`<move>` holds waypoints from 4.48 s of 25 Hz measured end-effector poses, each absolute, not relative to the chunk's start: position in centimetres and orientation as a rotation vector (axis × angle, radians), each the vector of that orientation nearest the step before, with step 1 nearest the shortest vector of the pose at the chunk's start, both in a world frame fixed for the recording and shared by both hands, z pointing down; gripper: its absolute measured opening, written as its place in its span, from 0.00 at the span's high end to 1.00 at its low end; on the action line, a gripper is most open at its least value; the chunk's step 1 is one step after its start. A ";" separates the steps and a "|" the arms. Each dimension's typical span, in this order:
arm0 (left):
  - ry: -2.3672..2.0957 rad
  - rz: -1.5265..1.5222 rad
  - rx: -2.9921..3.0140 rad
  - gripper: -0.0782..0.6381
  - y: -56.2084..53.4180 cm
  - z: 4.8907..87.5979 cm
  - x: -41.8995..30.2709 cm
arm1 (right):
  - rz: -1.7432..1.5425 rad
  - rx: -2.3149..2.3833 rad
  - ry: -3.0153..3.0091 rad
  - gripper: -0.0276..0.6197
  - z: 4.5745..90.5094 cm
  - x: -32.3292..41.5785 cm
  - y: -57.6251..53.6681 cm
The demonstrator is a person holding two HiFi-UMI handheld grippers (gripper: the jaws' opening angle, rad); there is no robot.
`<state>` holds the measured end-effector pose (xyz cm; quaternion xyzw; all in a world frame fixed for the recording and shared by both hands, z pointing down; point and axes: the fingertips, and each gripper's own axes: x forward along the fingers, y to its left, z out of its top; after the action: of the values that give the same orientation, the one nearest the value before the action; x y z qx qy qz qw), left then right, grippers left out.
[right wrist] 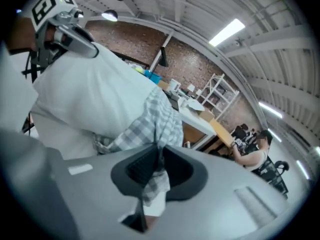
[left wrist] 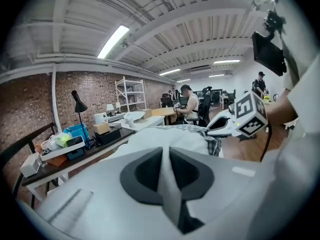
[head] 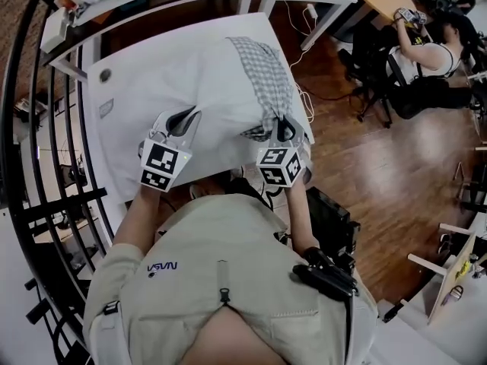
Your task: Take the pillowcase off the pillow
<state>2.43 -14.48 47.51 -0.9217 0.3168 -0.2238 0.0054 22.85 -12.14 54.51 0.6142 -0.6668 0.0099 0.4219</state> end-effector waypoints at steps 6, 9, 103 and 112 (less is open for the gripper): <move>1.036 -0.758 -2.977 0.86 -12.3 51.7 2.1 | 0.158 1.491 -1.490 0.90 63.1 27.9 -11.8; 1.078 -0.794 -2.974 0.86 -12.6 52.8 1.6 | 0.187 1.447 -1.428 0.90 66.8 29.3 -11.9; 2.052 -0.578 -2.866 0.44 -9.4 57.7 -16.9 | 0.124 1.108 -2.101 0.65 56.6 9.2 -18.5; 1.842 -0.640 -2.895 0.48 -18.5 57.2 -13.9 | 0.090 1.337 -1.969 0.79 57.0 13.2 -22.4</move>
<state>-13.93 -18.53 57.21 -0.8169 0.5196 -0.1805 -0.1737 13.18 -22.41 56.96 0.5214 -0.7678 0.0351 0.3707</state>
